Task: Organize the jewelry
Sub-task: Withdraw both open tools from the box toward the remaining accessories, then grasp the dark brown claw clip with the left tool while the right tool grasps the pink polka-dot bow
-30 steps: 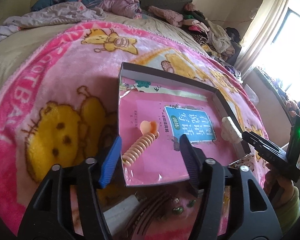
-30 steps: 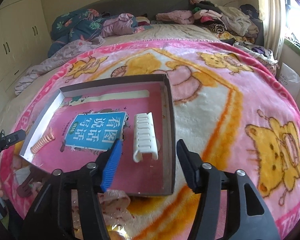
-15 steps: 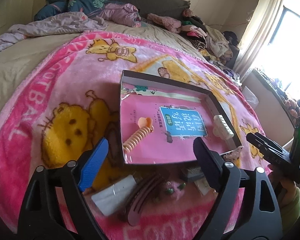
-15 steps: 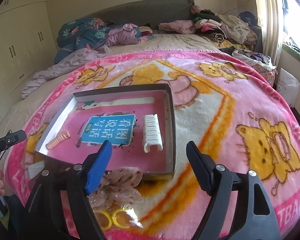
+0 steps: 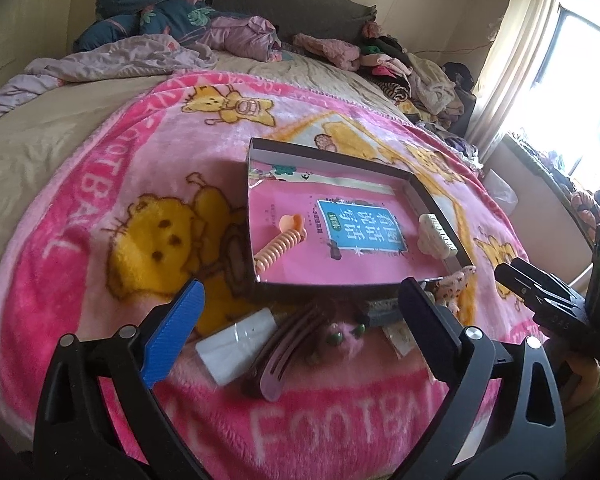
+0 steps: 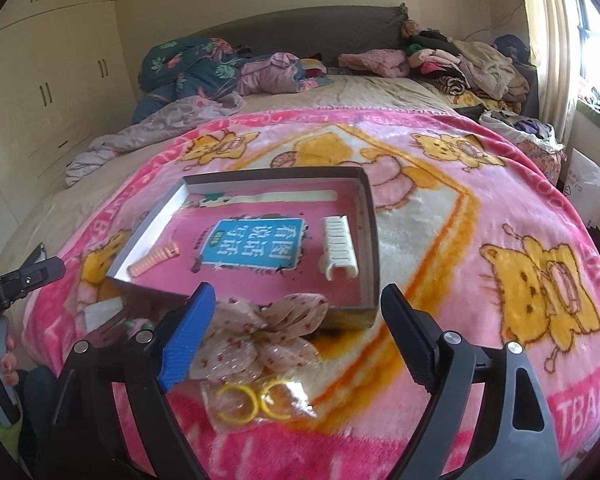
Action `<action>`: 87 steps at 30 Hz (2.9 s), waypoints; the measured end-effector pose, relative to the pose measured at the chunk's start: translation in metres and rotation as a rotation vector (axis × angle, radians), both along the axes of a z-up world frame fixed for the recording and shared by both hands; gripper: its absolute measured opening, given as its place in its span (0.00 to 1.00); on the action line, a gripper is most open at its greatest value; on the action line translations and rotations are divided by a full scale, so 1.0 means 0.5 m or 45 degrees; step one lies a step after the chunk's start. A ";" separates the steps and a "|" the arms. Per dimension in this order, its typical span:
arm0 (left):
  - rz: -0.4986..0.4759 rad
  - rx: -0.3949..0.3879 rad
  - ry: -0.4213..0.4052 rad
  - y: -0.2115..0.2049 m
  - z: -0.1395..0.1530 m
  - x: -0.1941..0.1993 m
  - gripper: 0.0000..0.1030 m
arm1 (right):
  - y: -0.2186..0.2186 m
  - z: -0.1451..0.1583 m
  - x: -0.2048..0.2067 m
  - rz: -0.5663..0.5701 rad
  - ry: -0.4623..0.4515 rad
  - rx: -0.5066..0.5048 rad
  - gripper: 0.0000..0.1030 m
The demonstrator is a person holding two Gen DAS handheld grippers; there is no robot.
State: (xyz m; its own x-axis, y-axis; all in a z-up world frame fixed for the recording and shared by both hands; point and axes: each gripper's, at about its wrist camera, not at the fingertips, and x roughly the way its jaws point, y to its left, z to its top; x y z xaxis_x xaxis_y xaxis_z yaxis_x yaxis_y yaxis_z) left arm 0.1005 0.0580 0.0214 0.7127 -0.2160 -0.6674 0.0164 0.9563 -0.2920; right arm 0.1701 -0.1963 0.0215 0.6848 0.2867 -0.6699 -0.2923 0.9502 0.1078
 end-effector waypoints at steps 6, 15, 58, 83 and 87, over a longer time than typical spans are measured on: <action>-0.007 0.001 -0.011 -0.006 0.005 -0.032 0.86 | 0.020 0.007 -0.031 0.045 -0.010 -0.010 0.81; -0.017 0.029 -0.003 -0.013 -0.005 -0.070 0.86 | 0.038 0.002 -0.068 0.085 -0.013 -0.035 0.82; -0.021 -0.097 0.229 0.001 -0.179 -0.040 0.49 | 0.039 -0.110 -0.041 0.107 0.099 -0.055 0.82; -0.078 -0.069 0.191 -0.039 -0.166 -0.043 0.17 | 0.062 -0.137 0.024 0.165 0.139 -0.013 0.11; -0.075 -0.052 0.164 -0.040 -0.149 -0.061 0.17 | 0.049 -0.132 0.013 0.153 0.115 -0.024 0.01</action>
